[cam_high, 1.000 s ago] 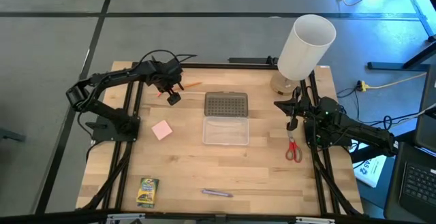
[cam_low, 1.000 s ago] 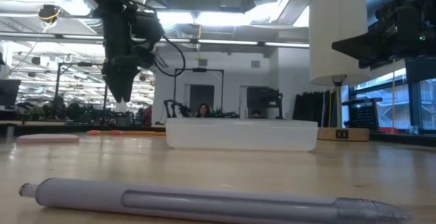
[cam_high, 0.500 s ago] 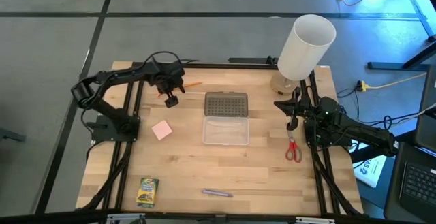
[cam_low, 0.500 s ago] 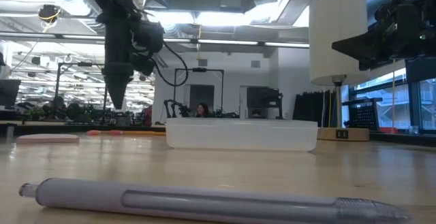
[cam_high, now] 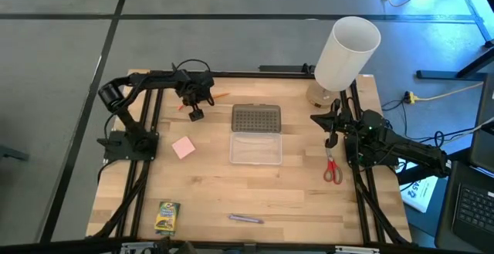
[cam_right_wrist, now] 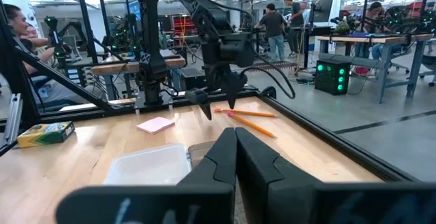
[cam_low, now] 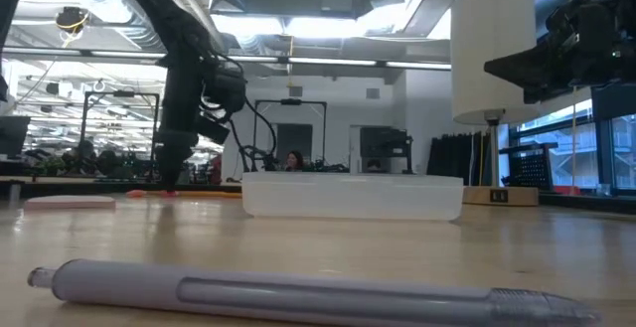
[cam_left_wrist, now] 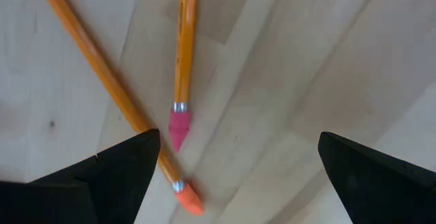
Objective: Pack school essentials
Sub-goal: Put the right orange pencil into the supply box
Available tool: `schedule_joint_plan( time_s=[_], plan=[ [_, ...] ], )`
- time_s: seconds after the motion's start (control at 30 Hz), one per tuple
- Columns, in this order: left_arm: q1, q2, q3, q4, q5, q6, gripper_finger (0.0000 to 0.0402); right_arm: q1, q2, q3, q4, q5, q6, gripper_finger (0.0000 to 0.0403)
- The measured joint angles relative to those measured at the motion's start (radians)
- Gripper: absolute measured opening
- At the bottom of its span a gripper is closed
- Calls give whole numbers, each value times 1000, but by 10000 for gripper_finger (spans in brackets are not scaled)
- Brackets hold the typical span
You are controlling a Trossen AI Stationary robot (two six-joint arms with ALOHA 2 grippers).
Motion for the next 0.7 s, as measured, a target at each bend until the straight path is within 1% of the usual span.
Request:
schedule_joint_plan(
  time_s=[0.1,0.37,0.53,0.7],
  plan=[
    [0,6,0,35,4,11,394,0,0,0,0,0,0,7],
    [37,50,2,32,44,27,394,0,0,0,-6,0,-3,7],
    [75,60,3,25,108,30,394,0,0,0,-8,0,-3,7],
    [89,60,2,29,105,32,394,0,0,0,-11,0,-3,7]
  ],
)
